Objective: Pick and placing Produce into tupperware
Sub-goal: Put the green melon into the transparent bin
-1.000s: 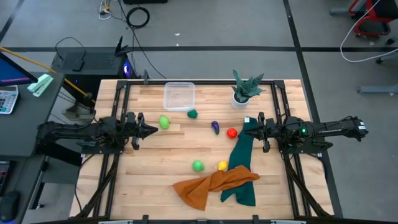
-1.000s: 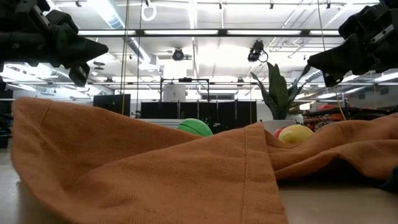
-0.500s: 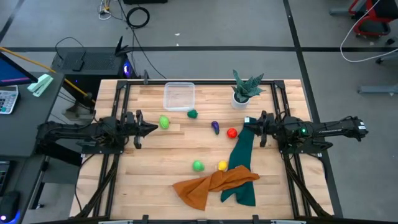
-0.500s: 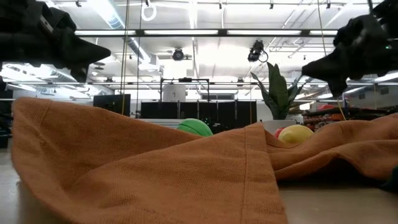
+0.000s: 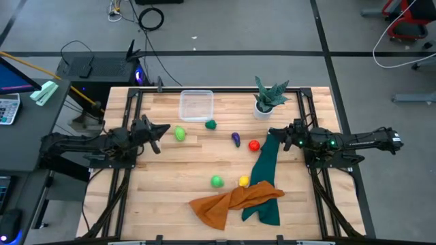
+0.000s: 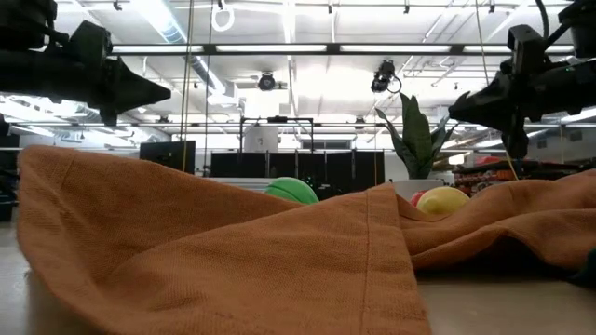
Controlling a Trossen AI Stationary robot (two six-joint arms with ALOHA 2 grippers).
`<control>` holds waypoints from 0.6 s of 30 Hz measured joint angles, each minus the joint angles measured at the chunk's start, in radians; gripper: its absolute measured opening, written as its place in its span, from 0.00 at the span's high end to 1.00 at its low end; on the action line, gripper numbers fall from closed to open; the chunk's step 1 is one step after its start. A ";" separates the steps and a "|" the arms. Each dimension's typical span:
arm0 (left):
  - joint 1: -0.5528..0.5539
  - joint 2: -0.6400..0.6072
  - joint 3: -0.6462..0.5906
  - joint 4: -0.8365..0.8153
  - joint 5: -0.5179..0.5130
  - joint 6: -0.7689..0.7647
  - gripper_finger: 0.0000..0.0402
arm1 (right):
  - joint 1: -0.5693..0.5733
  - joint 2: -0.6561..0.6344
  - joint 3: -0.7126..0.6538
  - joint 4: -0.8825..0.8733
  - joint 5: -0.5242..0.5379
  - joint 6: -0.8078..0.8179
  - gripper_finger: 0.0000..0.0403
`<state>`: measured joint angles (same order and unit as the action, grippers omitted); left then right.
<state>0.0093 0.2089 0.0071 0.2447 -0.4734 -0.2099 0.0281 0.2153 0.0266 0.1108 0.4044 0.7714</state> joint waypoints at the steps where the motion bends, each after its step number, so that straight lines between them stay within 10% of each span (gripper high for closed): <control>1: 0.000 0.000 0.000 -0.006 -0.004 -0.038 0.97 | 0.000 0.000 0.000 0.000 0.003 0.035 1.00; 18: 0.001 0.000 0.000 0.037 -0.022 -0.282 0.93 | 0.000 0.000 0.000 0.014 0.050 0.252 1.00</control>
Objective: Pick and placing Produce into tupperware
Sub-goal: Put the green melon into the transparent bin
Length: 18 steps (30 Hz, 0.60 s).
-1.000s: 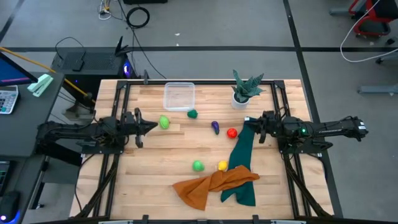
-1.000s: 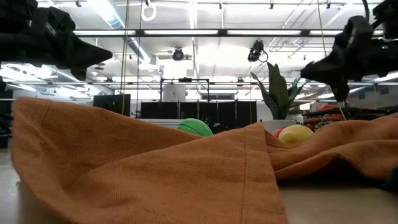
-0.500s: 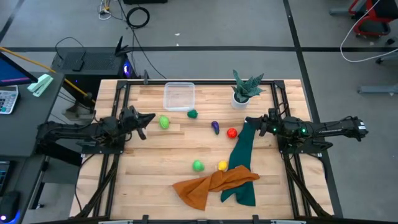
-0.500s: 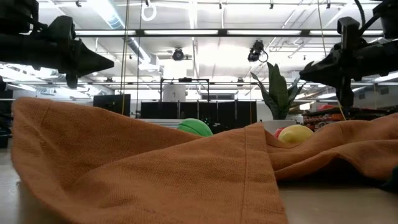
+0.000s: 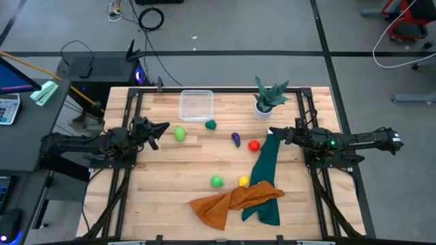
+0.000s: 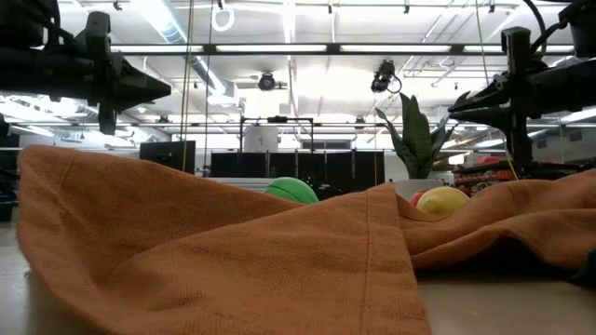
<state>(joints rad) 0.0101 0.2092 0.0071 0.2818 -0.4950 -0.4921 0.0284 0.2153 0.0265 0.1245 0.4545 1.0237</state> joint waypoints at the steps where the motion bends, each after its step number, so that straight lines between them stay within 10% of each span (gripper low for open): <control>1: 0.000 0.000 0.000 0.003 0.000 -0.010 0.93 | 0.000 0.000 0.000 0.009 0.000 0.000 1.00; 18: 0.000 0.072 0.167 0.009 0.017 -0.022 0.96 | 0.000 0.114 0.235 0.045 -0.046 -0.235 1.00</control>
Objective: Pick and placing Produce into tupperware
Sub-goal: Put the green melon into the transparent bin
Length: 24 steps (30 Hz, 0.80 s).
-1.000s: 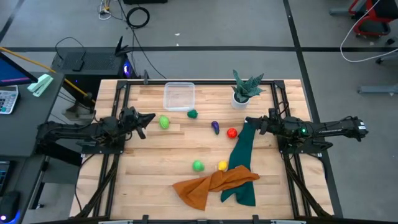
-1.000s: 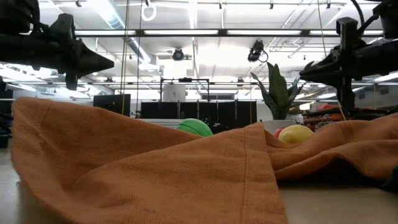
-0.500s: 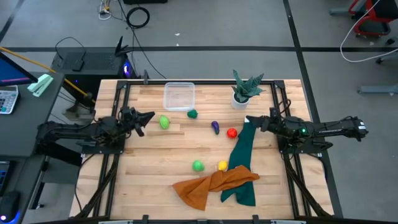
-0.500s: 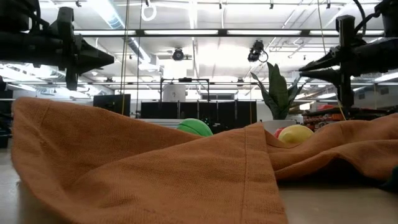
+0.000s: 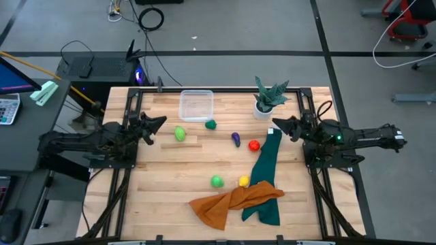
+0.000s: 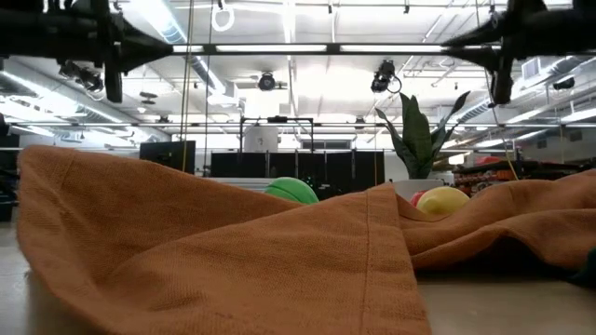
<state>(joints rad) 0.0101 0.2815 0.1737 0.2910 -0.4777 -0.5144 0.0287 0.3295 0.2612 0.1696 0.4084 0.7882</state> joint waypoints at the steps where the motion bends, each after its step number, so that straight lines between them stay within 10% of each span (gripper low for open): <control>1: 0.000 0.018 0.016 -0.005 0.000 -0.001 0.96 | 0.000 0.025 0.034 -0.027 -0.010 -0.008 1.00; 24: -0.015 0.514 0.585 -0.296 0.225 -0.122 0.98 | 0.000 0.530 0.636 -0.383 -0.438 -0.159 1.00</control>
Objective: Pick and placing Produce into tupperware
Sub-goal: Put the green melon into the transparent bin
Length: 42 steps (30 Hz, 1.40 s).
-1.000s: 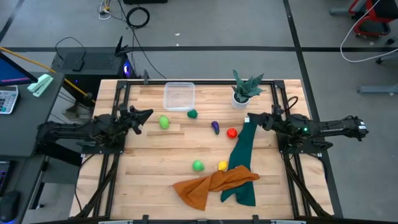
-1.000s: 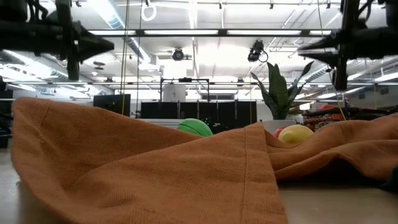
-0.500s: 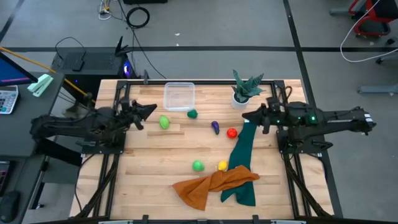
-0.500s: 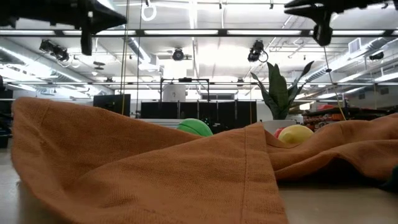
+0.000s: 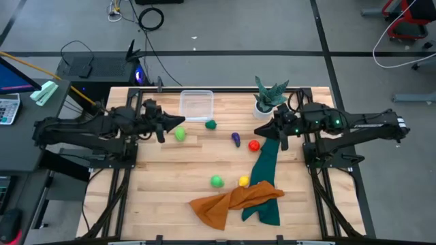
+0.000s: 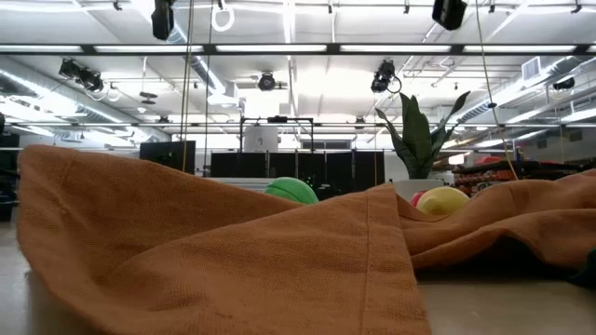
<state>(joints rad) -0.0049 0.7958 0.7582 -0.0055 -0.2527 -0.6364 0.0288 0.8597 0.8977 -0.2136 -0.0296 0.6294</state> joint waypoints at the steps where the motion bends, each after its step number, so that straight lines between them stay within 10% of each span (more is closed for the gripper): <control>1: -0.002 0.011 0.031 -0.055 0.000 0.012 0.98 | 0.000 0.011 0.017 -0.017 0.000 -0.010 1.00; 17: -0.175 0.139 0.138 -0.251 -0.015 0.535 0.91 | 0.000 0.126 0.161 -0.296 0.127 -0.361 0.99; 28: -0.185 0.243 0.138 -0.053 -0.056 0.427 0.92 | 0.030 0.087 0.176 -0.357 0.128 -0.556 1.00; 42: -0.220 0.378 0.137 -0.099 -0.279 -0.107 0.96 | 0.220 0.056 0.176 -0.640 0.171 -0.556 0.99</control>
<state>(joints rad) -0.2252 1.1740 0.8955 -0.1047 -0.5315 -0.7432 0.2489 0.9154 1.0733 -0.8536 0.1415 0.0738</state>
